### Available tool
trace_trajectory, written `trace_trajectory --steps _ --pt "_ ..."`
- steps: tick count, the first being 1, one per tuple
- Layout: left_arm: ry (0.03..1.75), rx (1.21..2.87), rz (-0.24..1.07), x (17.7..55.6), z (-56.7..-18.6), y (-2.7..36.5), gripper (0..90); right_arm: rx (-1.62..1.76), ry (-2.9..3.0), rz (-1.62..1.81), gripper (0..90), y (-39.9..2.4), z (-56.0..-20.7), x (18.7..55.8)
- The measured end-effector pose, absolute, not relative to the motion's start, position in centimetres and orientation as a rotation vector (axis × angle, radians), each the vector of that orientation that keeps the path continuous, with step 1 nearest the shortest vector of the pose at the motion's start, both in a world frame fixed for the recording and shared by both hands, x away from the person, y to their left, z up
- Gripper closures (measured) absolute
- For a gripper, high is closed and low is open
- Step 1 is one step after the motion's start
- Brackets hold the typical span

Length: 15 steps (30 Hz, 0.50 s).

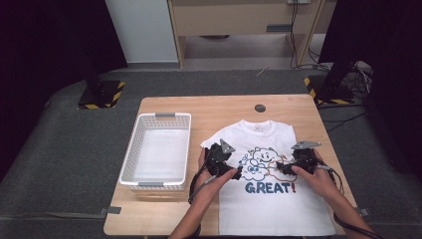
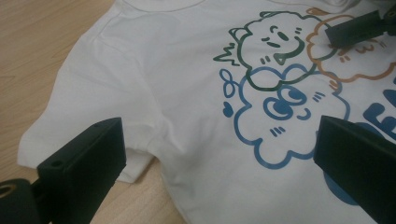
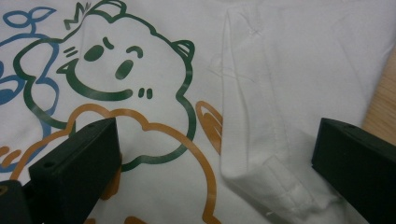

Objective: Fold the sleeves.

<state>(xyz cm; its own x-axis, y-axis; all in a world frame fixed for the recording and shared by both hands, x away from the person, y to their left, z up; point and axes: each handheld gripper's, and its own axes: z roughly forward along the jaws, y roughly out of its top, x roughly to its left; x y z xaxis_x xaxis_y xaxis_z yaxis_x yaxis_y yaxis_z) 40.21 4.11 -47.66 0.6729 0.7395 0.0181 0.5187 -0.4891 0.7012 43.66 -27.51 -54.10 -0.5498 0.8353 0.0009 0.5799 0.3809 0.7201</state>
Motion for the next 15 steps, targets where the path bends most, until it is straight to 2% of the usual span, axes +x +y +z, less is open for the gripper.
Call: trace_trajectory --steps 15 --pt "1.009 2.181 0.461 43.5 -48.1 4.0 2.9 1.244 2.273 0.965 1.2 -27.7 -54.1 43.5"
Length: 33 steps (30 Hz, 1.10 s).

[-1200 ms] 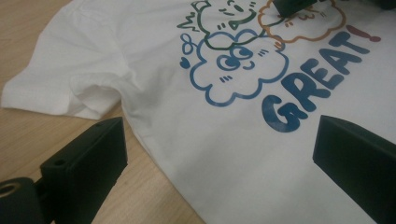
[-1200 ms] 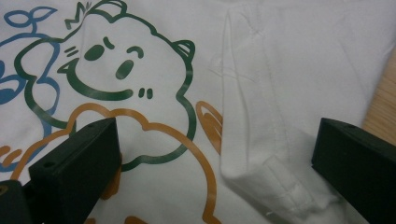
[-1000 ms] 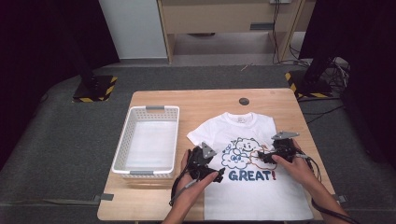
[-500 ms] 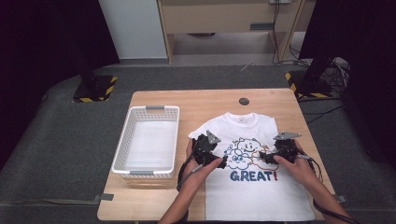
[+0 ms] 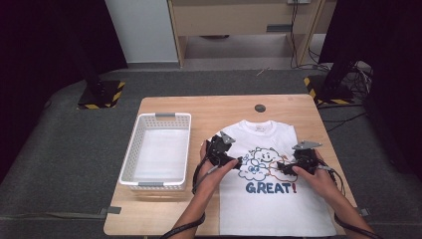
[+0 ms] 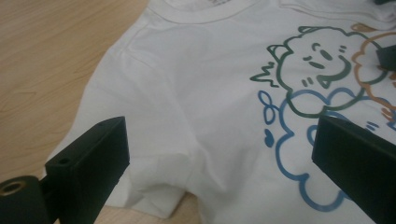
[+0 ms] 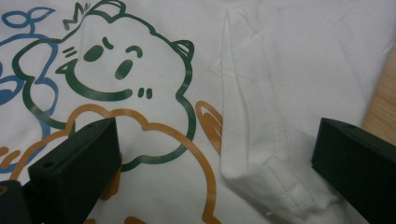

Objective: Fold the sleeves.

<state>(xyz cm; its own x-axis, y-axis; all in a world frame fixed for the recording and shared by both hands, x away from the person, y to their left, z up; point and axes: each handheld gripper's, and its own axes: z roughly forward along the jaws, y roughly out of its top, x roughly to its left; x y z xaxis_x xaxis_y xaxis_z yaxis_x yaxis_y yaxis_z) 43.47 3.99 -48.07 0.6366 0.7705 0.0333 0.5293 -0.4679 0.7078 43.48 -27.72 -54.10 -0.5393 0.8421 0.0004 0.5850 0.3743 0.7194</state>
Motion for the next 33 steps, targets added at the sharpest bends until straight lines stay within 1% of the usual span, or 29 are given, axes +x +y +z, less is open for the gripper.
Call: trace_trajectory --steps 7,16,23,33 --pt "1.048 2.168 0.484 45.3 -48.5 4.6 3.3 1.244 2.271 0.966 1.2 -27.8 -54.1 43.4" --pt "1.085 2.165 0.471 47.4 -50.1 4.9 3.4 1.245 2.271 0.966 1.2 -27.8 -54.1 43.4" --pt "1.102 2.16 0.467 48.0 -50.8 5.2 3.4 1.244 2.271 0.966 1.2 -27.8 -54.1 43.4" --pt "1.123 2.155 0.473 48.6 -50.7 5.5 3.6 1.243 2.272 0.967 1.2 -27.8 -54.1 43.4"
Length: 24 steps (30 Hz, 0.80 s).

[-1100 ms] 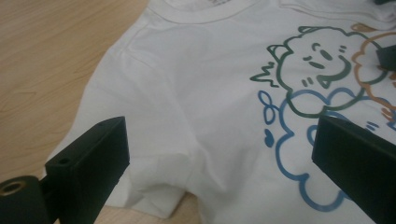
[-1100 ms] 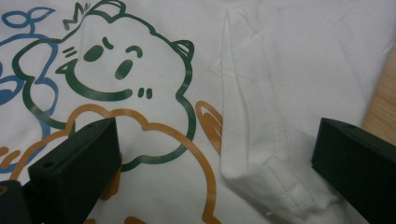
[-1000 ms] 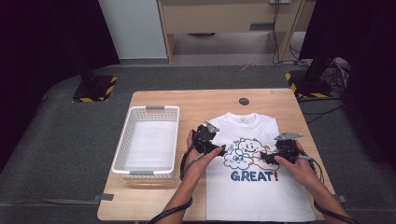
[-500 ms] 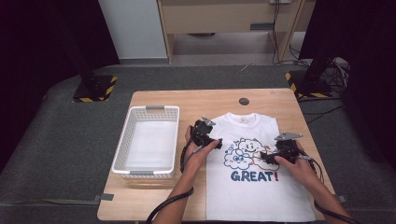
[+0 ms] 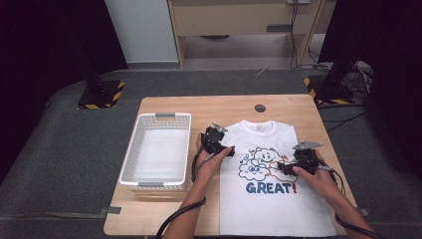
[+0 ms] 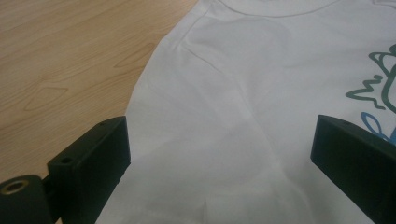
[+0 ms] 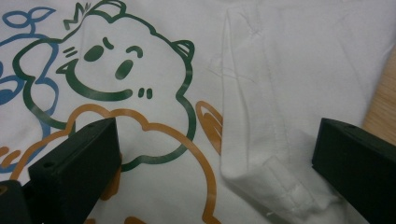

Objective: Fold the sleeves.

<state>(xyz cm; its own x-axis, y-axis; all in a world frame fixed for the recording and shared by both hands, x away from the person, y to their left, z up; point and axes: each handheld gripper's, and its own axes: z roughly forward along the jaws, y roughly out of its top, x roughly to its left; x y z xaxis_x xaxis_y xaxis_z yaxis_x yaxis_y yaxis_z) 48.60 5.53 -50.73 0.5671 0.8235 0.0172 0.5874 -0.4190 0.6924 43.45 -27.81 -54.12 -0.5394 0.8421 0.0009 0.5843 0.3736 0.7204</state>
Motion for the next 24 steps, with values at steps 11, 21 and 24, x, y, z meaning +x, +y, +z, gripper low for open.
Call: trace_trajectory --steps 11,21,24 --pt "1.165 2.161 0.497 48.9 -51.1 6.2 4.9 1.243 2.272 0.967 1.2 -27.8 -54.1 43.4" --pt "1.206 2.159 0.522 49.1 -51.2 7.1 8.8 1.243 2.272 0.967 1.2 -27.8 -54.1 43.4" --pt "1.212 2.162 0.524 49.1 -51.3 7.2 9.2 1.243 2.271 0.967 1.2 -27.8 -54.1 43.4"
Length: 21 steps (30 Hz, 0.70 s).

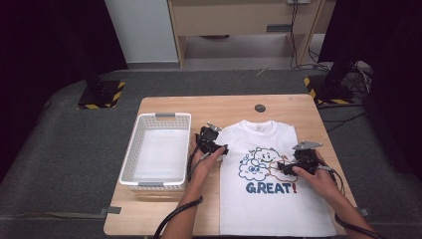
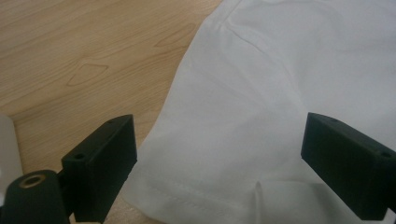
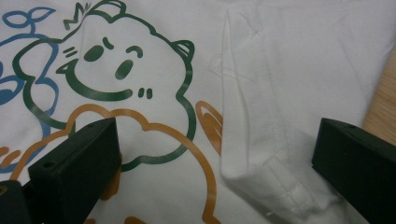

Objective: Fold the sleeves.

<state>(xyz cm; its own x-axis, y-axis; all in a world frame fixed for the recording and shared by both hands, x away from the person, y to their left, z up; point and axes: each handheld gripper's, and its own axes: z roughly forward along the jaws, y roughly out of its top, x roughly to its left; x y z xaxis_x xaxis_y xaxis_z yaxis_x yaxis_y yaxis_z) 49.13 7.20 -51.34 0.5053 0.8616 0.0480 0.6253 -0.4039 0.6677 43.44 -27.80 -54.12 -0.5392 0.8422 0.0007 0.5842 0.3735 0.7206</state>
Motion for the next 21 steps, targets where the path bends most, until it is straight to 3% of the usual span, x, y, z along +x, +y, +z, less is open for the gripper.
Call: trace_trajectory --steps 18,21 --pt "1.304 2.109 0.491 49.0 -52.9 7.8 11.5 1.243 2.271 0.967 1.2 -27.8 -54.1 43.4" --pt "1.289 2.119 0.483 48.9 -52.8 7.6 15.2 1.244 2.271 0.967 1.2 -27.8 -54.1 43.4"
